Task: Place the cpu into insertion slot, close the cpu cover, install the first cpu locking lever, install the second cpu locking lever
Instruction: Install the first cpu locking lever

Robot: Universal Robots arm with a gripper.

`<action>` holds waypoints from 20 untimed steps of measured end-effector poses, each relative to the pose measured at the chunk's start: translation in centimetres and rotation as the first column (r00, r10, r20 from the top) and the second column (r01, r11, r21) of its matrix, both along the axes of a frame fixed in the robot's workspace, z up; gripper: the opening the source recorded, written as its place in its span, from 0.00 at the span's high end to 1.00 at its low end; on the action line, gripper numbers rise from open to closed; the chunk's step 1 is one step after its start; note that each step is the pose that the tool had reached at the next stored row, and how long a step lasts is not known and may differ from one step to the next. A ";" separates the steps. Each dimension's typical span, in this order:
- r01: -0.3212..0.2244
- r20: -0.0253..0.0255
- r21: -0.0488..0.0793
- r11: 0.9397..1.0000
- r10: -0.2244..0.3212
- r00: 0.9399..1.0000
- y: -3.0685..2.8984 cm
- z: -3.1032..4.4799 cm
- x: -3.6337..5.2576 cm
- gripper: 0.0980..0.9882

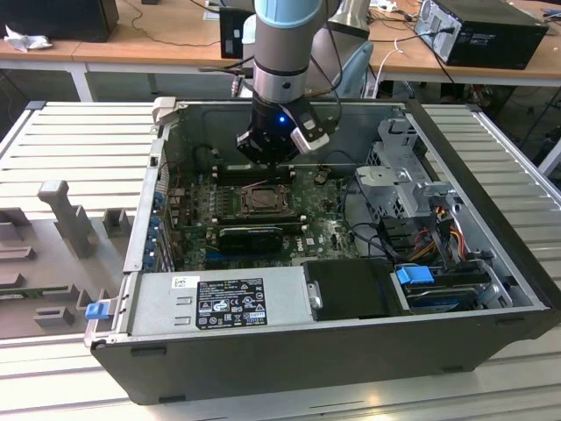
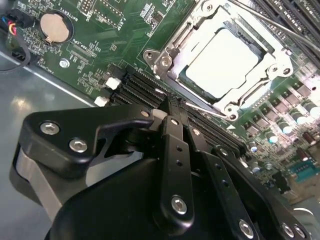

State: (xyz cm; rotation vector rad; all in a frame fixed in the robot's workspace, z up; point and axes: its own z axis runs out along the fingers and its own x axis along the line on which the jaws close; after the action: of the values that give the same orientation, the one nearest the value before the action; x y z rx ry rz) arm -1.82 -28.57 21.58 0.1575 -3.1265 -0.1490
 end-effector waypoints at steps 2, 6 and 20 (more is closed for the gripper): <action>0.001 0.000 0.000 1.000 -0.001 1.000 0.00 -0.30 0.04 0.99; 0.005 0.001 -0.001 1.000 -0.005 1.000 0.00 -0.74 0.20 0.99; 0.021 0.002 -0.028 0.999 -0.021 1.000 0.00 -1.29 0.33 0.99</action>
State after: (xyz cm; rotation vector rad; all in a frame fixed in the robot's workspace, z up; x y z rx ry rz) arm -1.49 -28.58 20.29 0.1252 -3.1307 -0.1055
